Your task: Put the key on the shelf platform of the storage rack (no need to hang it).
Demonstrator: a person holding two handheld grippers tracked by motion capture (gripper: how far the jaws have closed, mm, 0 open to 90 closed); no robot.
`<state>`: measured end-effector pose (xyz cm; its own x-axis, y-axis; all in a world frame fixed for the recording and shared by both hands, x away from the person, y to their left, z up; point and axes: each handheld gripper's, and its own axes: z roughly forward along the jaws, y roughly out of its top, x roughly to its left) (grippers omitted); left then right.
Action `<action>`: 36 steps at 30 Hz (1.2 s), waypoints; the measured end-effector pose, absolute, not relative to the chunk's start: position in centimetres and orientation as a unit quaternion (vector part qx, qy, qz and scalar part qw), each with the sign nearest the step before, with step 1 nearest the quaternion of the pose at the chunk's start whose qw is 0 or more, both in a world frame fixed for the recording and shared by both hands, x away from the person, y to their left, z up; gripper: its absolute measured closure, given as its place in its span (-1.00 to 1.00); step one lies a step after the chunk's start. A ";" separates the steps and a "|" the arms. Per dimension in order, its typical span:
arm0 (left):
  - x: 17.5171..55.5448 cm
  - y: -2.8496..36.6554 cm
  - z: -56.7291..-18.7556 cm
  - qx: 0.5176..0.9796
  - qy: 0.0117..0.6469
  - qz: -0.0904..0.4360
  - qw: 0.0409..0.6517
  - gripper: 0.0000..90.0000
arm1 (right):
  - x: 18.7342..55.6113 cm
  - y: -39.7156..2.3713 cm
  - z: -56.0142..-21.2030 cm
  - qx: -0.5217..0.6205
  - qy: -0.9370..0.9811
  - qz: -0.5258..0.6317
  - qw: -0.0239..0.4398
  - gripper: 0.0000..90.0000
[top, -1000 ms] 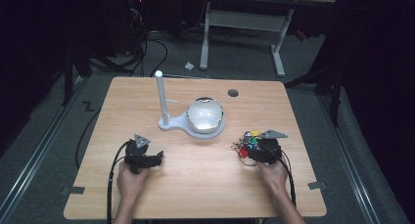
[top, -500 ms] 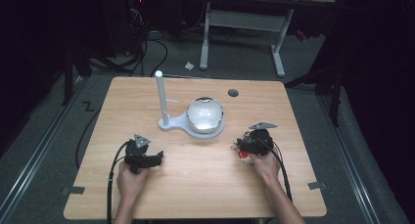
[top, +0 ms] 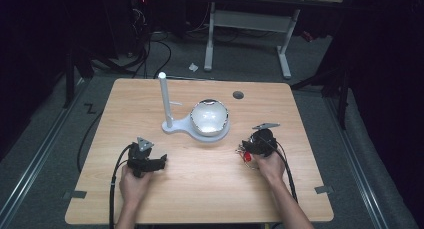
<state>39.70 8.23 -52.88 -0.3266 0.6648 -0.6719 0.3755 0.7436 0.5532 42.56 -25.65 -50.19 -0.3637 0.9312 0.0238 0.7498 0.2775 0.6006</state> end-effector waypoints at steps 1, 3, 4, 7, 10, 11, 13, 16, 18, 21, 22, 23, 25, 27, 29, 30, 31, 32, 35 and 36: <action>39.7 8.2 -52.9 0.326 0.800 0.151 0.481 -0.61 | 42.7 -25.7 -50.2 0.538 0.783 0.264 0.169 0.19; 39.7 8.3 -52.9 0.327 0.799 0.151 0.481 -0.61 | 42.7 -25.6 -50.3 0.535 0.786 0.257 0.174 0.20; 39.7 8.2 -52.9 0.326 0.799 0.151 0.481 -0.61 | 42.7 -25.6 -50.3 0.535 0.786 0.257 0.173 0.20; 39.7 8.2 -52.9 0.326 0.800 0.151 0.481 -0.61 | 42.7 -25.6 -50.2 0.535 0.788 0.251 0.175 0.16; 39.7 8.2 -52.9 0.326 0.800 0.151 0.481 -0.61 | 42.8 -25.5 -50.2 0.533 0.791 0.244 0.174 0.13; 39.7 8.2 -52.9 0.326 0.800 0.151 0.481 -0.61 | 42.8 -25.5 -50.2 0.532 0.793 0.241 0.174 0.14; 39.7 8.2 -52.9 0.326 0.800 0.151 0.481 -0.61 | 42.8 -25.4 -50.1 0.530 0.797 0.234 0.173 0.21; 39.7 8.2 -52.8 0.323 0.802 0.149 0.480 -0.61 | 42.7 -25.3 -50.1 0.520 0.803 0.230 0.179 0.43; 39.7 8.2 -52.8 0.323 0.802 0.149 0.480 -0.61 | 42.6 -25.2 -50.1 0.516 0.805 0.229 0.183 0.50; 39.7 8.2 -52.8 0.323 0.802 0.149 0.480 -0.61 | 42.5 -25.0 -50.0 0.506 0.811 0.228 0.187 0.59; 39.7 8.2 -52.8 0.323 0.802 0.148 0.480 -0.61 | 42.4 -25.0 -49.9 0.500 0.814 0.226 0.190 0.60; 39.7 8.2 -52.8 0.323 0.802 0.148 0.480 -0.61 | 42.3 -25.1 -50.0 0.494 0.817 0.232 0.188 0.62; 39.7 8.2 -52.8 0.322 0.803 0.148 0.480 -0.61 | 42.3 -25.1 -49.9 0.492 0.818 0.233 0.188 0.63; 39.7 8.2 -52.8 0.322 0.802 0.148 0.480 -0.61 | 42.0 -25.3 -49.9 0.479 0.823 0.241 0.187 0.65; 39.7 8.2 -52.8 0.323 0.802 0.148 0.480 -0.61 | 41.7 -25.5 -49.7 0.479 0.820 0.256 0.184 0.66; 39.7 8.2 -52.8 0.323 0.802 0.148 0.480 -0.61 | 41.7 -25.5 -49.7 0.479 0.820 0.256 0.184 0.66; 39.7 8.2 -52.8 0.323 0.802 0.148 0.480 -0.61 | 41.5 -25.7 -49.3 0.477 0.817 0.270 0.180 0.66; 39.7 8.2 -52.8 0.323 0.802 0.148 0.480 -0.61 | 41.4 -25.8 -49.1 0.475 0.816 0.275 0.181 0.66; 39.7 8.2 -52.8 0.322 0.802 0.148 0.480 -0.61 | 41.1 -26.1 -48.4 0.471 0.813 0.289 0.183 0.67; 39.7 8.2 -52.8 0.322 0.802 0.148 0.480 -0.61 | 41.1 -26.1 -48.4 0.471 0.813 0.289 0.183 0.67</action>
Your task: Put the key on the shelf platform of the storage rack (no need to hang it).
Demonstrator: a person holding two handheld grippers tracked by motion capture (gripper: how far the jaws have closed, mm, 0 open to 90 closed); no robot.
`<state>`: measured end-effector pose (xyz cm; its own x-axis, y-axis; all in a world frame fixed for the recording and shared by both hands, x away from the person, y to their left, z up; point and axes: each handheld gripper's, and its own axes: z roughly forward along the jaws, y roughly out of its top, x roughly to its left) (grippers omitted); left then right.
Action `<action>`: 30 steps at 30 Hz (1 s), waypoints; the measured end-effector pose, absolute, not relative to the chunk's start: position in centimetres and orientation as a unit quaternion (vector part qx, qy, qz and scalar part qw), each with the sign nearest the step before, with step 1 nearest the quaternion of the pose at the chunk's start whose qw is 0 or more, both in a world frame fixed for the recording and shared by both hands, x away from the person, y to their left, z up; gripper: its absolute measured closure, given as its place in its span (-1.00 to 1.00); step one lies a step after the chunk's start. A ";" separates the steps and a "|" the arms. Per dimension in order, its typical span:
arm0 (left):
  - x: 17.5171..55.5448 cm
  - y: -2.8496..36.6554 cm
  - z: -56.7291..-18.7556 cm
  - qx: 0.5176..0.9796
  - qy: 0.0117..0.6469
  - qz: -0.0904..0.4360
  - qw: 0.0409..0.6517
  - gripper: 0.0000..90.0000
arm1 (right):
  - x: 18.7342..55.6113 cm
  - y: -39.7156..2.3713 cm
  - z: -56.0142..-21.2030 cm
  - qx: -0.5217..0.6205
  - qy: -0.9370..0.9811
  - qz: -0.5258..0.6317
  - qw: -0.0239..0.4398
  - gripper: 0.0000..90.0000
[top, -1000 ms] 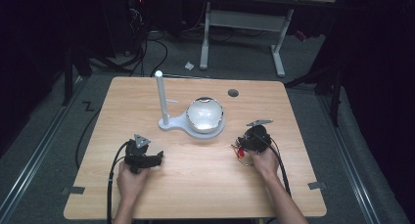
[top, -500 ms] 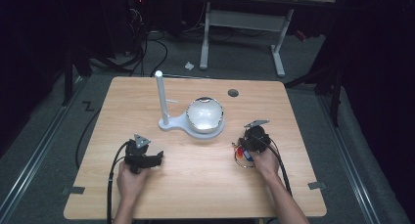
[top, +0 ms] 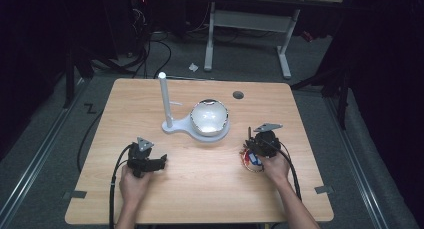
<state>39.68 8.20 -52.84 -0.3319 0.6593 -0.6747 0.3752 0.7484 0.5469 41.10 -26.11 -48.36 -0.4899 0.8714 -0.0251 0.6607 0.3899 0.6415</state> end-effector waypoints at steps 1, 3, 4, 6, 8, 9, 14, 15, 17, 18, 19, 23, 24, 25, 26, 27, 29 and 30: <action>39.7 8.2 -52.8 0.323 0.802 0.148 0.480 -0.61 | 40.8 -26.4 -47.7 0.469 0.811 0.297 0.182 0.67; 39.7 8.2 -52.8 0.323 0.802 0.148 0.480 -0.61 | 40.6 -26.6 -47.1 0.466 0.810 0.304 0.183 0.67; 39.7 8.2 -52.8 0.323 0.802 0.149 0.480 -0.61 | 40.5 -26.7 -46.9 0.465 0.810 0.307 0.183 0.67; 39.7 8.2 -52.8 0.323 0.802 0.148 0.480 -0.61 | 40.4 -26.8 -46.6 0.461 0.812 0.307 0.185 0.67; 39.7 8.2 -52.8 0.323 0.802 0.148 0.480 -0.61 | 40.0 -27.1 -45.7 0.459 0.810 0.314 0.186 0.67; 39.7 8.2 -52.8 0.323 0.802 0.148 0.480 -0.61 | 39.9 -27.2 -45.4 0.459 0.809 0.317 0.186 0.67; 39.7 8.2 -52.8 0.323 0.802 0.148 0.480 -0.61 | 39.4 -27.8 -44.3 0.456 0.804 0.334 0.184 0.67; 39.7 8.2 -52.8 0.323 0.802 0.148 0.480 -0.61 | 39.3 -27.9 -44.1 0.456 0.805 0.333 0.184 0.67; 39.7 8.2 -52.8 0.323 0.802 0.148 0.480 -0.61 | 39.2 -28.1 -43.7 0.454 0.804 0.334 0.188 0.67; 39.7 8.2 -52.8 0.323 0.802 0.148 0.480 -0.61 | 39.2 -28.1 -43.7 0.454 0.804 0.334 0.188 0.67; 39.7 8.2 -52.8 0.323 0.802 0.148 0.480 -0.61 | 39.1 -28.1 -43.5 0.455 0.803 0.335 0.188 0.67; 39.7 8.2 -52.8 0.323 0.802 0.148 0.480 -0.61 | 38.8 -28.2 -42.0 0.448 0.800 0.350 0.192 0.67; 39.7 8.2 -52.8 0.323 0.802 0.148 0.480 -0.61 | 38.7 -28.2 -41.8 0.446 0.801 0.350 0.192 0.67; 39.7 8.2 -52.8 0.323 0.802 0.148 0.480 -0.61 | 38.7 -28.2 -41.6 0.445 0.801 0.350 0.193 0.67; 39.7 8.2 -52.8 0.323 0.802 0.148 0.480 -0.61 | 38.7 -28.2 -41.6 0.445 0.801 0.350 0.193 0.67; 39.7 8.2 -52.8 0.323 0.802 0.148 0.480 -0.61 | 38.6 -28.1 -41.3 0.441 0.802 0.351 0.197 0.67; 39.7 8.2 -52.8 0.323 0.802 0.148 0.480 -0.61 | 38.5 -28.1 -40.6 0.434 0.803 0.358 0.199 0.67; 39.7 8.2 -52.8 0.323 0.802 0.148 0.480 -0.61 | 38.5 -28.0 -40.4 0.434 0.802 0.360 0.199 0.67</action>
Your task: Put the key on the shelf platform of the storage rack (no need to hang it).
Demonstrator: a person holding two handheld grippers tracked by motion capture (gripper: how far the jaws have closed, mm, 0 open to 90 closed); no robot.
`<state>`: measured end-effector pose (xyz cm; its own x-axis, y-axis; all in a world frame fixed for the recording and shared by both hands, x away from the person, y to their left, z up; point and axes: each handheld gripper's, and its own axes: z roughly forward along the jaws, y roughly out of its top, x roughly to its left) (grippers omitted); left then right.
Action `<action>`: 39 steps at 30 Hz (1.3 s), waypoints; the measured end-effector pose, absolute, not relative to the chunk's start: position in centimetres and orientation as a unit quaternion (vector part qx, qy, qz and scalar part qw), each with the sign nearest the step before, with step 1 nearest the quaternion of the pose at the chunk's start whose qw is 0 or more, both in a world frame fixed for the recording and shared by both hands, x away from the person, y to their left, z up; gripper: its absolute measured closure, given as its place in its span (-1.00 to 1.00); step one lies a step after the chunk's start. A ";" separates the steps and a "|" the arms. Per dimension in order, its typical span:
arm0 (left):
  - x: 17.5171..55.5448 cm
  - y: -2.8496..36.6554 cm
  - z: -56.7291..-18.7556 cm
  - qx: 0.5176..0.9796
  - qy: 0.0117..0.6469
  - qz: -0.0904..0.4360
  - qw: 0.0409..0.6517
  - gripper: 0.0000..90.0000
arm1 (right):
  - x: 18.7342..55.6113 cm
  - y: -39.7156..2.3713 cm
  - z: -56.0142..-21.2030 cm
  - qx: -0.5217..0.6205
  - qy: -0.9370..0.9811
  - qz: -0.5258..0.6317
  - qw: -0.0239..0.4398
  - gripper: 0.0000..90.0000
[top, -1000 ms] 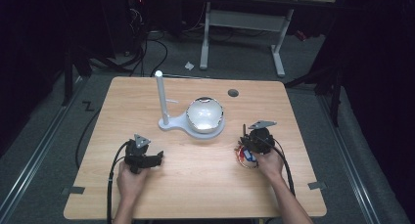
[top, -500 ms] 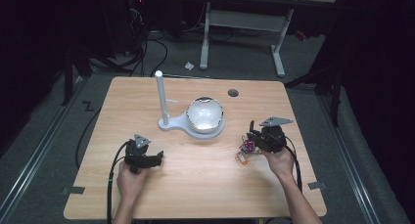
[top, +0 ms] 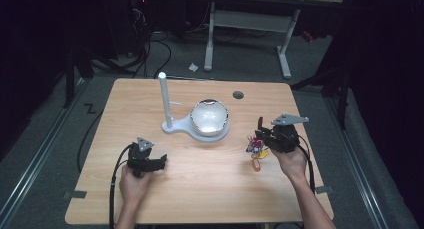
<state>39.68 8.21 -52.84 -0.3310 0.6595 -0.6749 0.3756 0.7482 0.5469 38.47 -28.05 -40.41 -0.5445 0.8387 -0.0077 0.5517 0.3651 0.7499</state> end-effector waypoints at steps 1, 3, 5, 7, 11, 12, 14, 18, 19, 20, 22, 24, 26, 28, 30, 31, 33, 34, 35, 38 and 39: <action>39.7 8.2 -52.8 0.323 0.802 0.148 0.480 -0.61 | 38.4 -28.0 -40.2 0.433 0.801 0.363 0.197 0.67; 39.7 8.2 -52.8 0.323 0.802 0.148 0.480 -0.61 | 38.4 -28.0 -40.0 0.429 0.802 0.366 0.197 0.67; 39.7 8.2 -52.8 0.323 0.802 0.148 0.480 -0.61 | 38.4 -27.8 -39.3 0.423 0.802 0.374 0.195 0.67; 39.7 8.2 -52.8 0.324 0.802 0.148 0.480 -0.61 | 38.4 -27.7 -39.1 0.421 0.802 0.375 0.196 0.67; 39.7 8.2 -52.8 0.323 0.802 0.148 0.480 -0.61 | 38.3 -27.4 -37.7 0.410 0.802 0.389 0.195 0.67; 39.7 8.2 -52.8 0.324 0.802 0.148 0.480 -0.61 | 38.3 -27.3 -37.5 0.408 0.802 0.391 0.196 0.67; 39.7 8.2 -52.8 0.323 0.802 0.148 0.480 -0.61 | 38.4 -27.2 -37.1 0.406 0.801 0.394 0.194 0.67; 39.7 8.2 -52.8 0.323 0.802 0.148 0.480 -0.61 | 38.5 -27.0 -36.5 0.399 0.803 0.397 0.195 0.67; 39.7 8.2 -52.8 0.323 0.802 0.147 0.480 -0.61 | 38.6 -26.8 -36.2 0.397 0.802 0.402 0.193 0.67; 39.7 8.2 -52.8 0.323 0.802 0.147 0.480 -0.61 | 38.6 -26.7 -36.1 0.397 0.802 0.404 0.192 0.67; 39.7 8.2 -52.8 0.323 0.802 0.148 0.480 -0.61 | 38.7 -26.7 -35.9 0.394 0.802 0.406 0.192 0.67; 39.7 8.2 -52.8 0.323 0.802 0.147 0.480 -0.61 | 38.8 -26.5 -35.6 0.392 0.802 0.410 0.189 0.67; 39.7 8.2 -52.8 0.323 0.802 0.148 0.480 -0.61 | 39.0 -26.1 -35.2 0.389 0.802 0.413 0.187 0.67; 39.7 8.2 -52.8 0.323 0.802 0.148 0.480 -0.61 | 39.3 -25.8 -34.8 0.384 0.805 0.413 0.185 0.67; 39.7 8.2 -52.8 0.324 0.802 0.148 0.480 -0.61 | 39.5 -25.4 -34.2 0.379 0.807 0.415 0.183 0.67; 39.7 8.2 -52.8 0.324 0.802 0.148 0.480 -0.61 | 39.5 -25.4 -34.2 0.379 0.807 0.415 0.183 0.67; 39.7 8.2 -52.8 0.324 0.802 0.148 0.480 -0.61 | 39.9 -24.9 -33.5 0.375 0.807 0.420 0.179 0.67; 39.7 8.2 -52.8 0.324 0.802 0.148 0.480 -0.61 | 40.0 -24.9 -33.3 0.372 0.808 0.420 0.180 0.67; 39.7 8.2 -52.8 0.324 0.802 0.148 0.480 -0.61 | 40.2 -24.7 -33.1 0.371 0.808 0.422 0.179 0.67; 39.7 8.2 -52.8 0.325 0.801 0.148 0.480 -0.61 | 40.6 -24.2 -32.5 0.366 0.809 0.425 0.178 0.67; 39.7 8.2 -52.8 0.324 0.802 0.148 0.480 -0.61 | 40.7 -24.1 -32.4 0.365 0.809 0.424 0.178 0.67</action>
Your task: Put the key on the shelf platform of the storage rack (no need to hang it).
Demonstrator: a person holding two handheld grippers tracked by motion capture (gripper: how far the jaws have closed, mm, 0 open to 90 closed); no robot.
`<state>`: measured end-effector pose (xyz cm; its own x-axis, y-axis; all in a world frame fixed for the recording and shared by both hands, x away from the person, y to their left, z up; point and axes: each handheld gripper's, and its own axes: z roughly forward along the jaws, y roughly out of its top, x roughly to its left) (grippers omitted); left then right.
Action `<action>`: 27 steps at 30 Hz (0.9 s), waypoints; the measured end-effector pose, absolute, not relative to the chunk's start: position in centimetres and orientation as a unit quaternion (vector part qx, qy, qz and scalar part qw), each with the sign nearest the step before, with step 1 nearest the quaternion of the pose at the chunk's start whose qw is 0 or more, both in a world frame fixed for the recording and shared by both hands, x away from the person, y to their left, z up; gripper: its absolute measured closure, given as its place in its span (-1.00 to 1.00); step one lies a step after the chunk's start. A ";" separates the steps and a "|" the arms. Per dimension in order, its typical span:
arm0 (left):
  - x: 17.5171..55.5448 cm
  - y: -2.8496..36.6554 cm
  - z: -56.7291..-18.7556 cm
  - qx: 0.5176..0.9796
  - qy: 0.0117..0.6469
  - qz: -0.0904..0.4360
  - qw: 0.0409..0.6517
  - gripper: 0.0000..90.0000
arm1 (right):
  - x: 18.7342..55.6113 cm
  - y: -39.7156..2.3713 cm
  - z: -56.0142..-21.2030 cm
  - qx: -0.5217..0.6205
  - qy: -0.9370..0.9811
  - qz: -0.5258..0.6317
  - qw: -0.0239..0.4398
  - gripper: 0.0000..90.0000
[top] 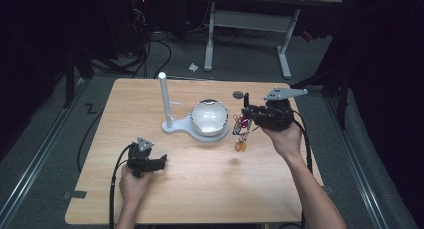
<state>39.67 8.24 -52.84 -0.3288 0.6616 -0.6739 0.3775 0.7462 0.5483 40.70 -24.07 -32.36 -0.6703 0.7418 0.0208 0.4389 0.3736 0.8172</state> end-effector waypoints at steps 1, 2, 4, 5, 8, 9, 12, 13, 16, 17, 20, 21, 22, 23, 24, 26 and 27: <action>39.7 8.2 -52.8 0.324 0.802 0.148 0.480 -0.61 | 40.7 -24.1 -32.4 0.365 0.809 0.424 0.178 0.67; 39.7 8.2 -52.8 0.324 0.802 0.147 0.480 -0.61 | 41.1 -23.7 -31.9 0.361 0.809 0.427 0.178 0.67; 39.7 8.2 -52.8 0.324 0.802 0.148 0.480 -0.61 | 41.4 -23.4 -31.6 0.360 0.809 0.429 0.177 0.67; 39.7 8.2 -52.8 0.325 0.801 0.148 0.480 -0.61 | 41.5 -23.3 -31.4 0.361 0.809 0.430 0.175 0.67; 39.7 8.3 -52.9 0.327 0.800 0.148 0.481 -0.61 | 42.2 -22.8 -30.8 0.359 0.809 0.431 0.174 0.67; 39.7 8.3 -52.9 0.327 0.800 0.148 0.481 -0.61 | 42.2 -22.8 -30.8 0.359 0.809 0.431 0.174 0.67; 39.7 8.3 -52.9 0.327 0.800 0.149 0.481 -0.61 | 42.7 -22.4 -30.4 0.358 0.810 0.433 0.171 0.67; 39.7 8.3 -52.9 0.327 0.799 0.149 0.481 -0.61 | 42.9 -22.2 -30.3 0.358 0.809 0.433 0.172 0.67; 39.7 8.3 -52.9 0.327 0.800 0.149 0.481 -0.61 | 43.5 -21.9 -30.0 0.360 0.808 0.435 0.169 0.67; 39.7 8.3 -52.9 0.327 0.800 0.149 0.481 -0.61 | 43.7 -21.8 -29.9 0.361 0.808 0.434 0.168 0.67; 39.7 8.3 -52.9 0.328 0.799 0.149 0.481 -0.61 | 44.4 -21.3 -29.6 0.361 0.809 0.433 0.167 0.67; 39.7 8.3 -52.9 0.327 0.800 0.148 0.481 -0.61 | 44.5 -21.2 -29.6 0.362 0.808 0.434 0.166 0.67; 39.7 8.3 -52.9 0.327 0.800 0.148 0.481 -0.61 | 44.5 -21.2 -29.6 0.362 0.808 0.434 0.166 0.67; 39.7 8.3 -52.9 0.327 0.800 0.149 0.481 -0.61 | 44.7 -21.1 -29.5 0.362 0.808 0.434 0.165 0.67; 39.7 8.3 -52.9 0.328 0.799 0.149 0.481 -0.61 | 45.0 -20.9 -29.4 0.364 0.808 0.433 0.164 0.67; 39.7 8.3 -52.9 0.327 0.800 0.148 0.481 -0.61 | 45.2 -20.8 -29.4 0.364 0.809 0.433 0.164 0.67; 39.7 8.3 -52.9 0.328 0.799 0.149 0.481 -0.61 | 45.4 -20.7 -29.3 0.363 0.808 0.434 0.164 0.67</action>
<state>39.67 8.29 -52.86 -0.3222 0.6672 -0.6716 0.3809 0.7409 0.5532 45.35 -20.69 -29.33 -0.6836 0.7282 0.0503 0.4441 0.3603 0.8203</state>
